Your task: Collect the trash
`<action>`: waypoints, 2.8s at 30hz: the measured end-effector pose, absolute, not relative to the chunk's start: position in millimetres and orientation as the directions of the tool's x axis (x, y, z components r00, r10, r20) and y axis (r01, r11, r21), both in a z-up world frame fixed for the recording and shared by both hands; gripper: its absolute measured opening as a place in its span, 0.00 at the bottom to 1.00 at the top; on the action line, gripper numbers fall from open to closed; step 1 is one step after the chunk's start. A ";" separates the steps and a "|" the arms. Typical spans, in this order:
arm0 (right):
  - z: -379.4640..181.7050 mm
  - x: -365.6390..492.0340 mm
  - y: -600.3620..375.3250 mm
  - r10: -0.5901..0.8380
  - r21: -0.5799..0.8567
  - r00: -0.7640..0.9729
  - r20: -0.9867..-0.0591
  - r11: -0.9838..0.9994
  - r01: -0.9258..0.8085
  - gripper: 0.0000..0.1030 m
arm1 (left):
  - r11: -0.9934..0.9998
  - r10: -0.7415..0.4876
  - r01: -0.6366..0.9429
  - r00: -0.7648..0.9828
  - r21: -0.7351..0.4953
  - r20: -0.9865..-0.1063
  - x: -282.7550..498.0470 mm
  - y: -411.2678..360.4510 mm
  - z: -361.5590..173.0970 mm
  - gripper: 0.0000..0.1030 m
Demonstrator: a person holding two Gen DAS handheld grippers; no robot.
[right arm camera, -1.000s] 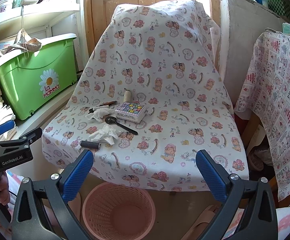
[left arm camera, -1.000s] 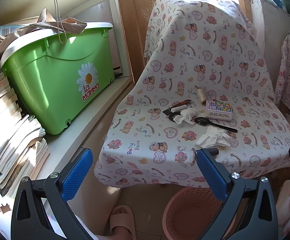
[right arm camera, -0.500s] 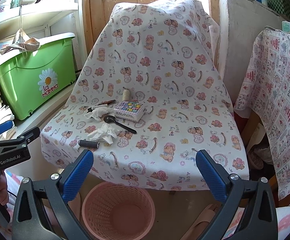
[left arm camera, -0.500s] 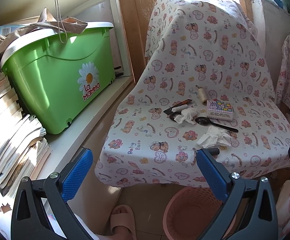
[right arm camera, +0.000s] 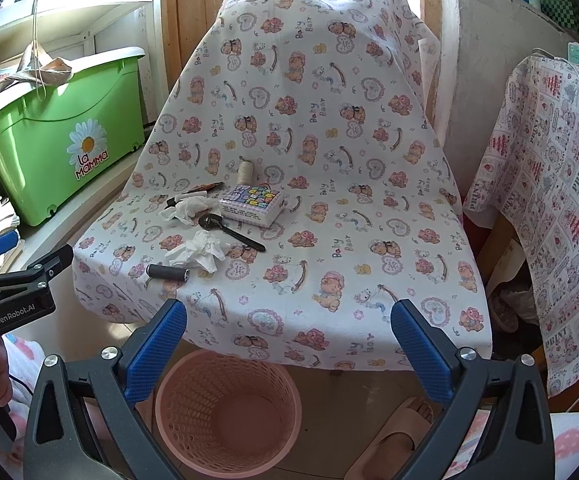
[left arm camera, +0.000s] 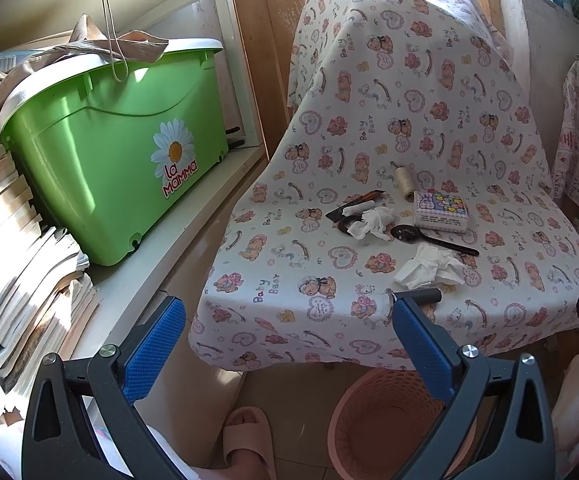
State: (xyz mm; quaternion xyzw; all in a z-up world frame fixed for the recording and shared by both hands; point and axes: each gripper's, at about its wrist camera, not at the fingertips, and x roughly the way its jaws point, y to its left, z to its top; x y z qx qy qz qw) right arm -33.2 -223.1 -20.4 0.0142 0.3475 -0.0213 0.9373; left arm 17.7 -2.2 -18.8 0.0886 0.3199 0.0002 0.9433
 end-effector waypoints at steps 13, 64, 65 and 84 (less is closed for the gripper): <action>-27.3 -26.0 -221.1 0.007 0.036 0.720 -0.694 0.999 0.025 1.00 | 0.989 -0.002 0.095 0.768 0.111 -0.640 27.3 -3.0 -26.3 0.99; -81.7 108.3 -165.9 0.230 0.210 0.591 -0.773 0.972 -0.103 0.33 | 0.964 -0.261 0.226 0.699 -0.141 -0.666 84.7 -9.8 -41.2 0.08; -83.5 109.4 -163.3 0.226 0.201 0.595 -0.772 0.974 -0.108 0.32 | 0.965 -0.257 0.224 0.703 -0.137 -0.663 84.2 -9.6 -40.7 0.08; -55.1 72.5 -197.2 0.187 0.241 0.673 -0.716 0.970 -0.014 0.02 | 0.972 -0.231 0.192 0.720 -0.132 -0.655 61.9 -0.7 -27.5 0.08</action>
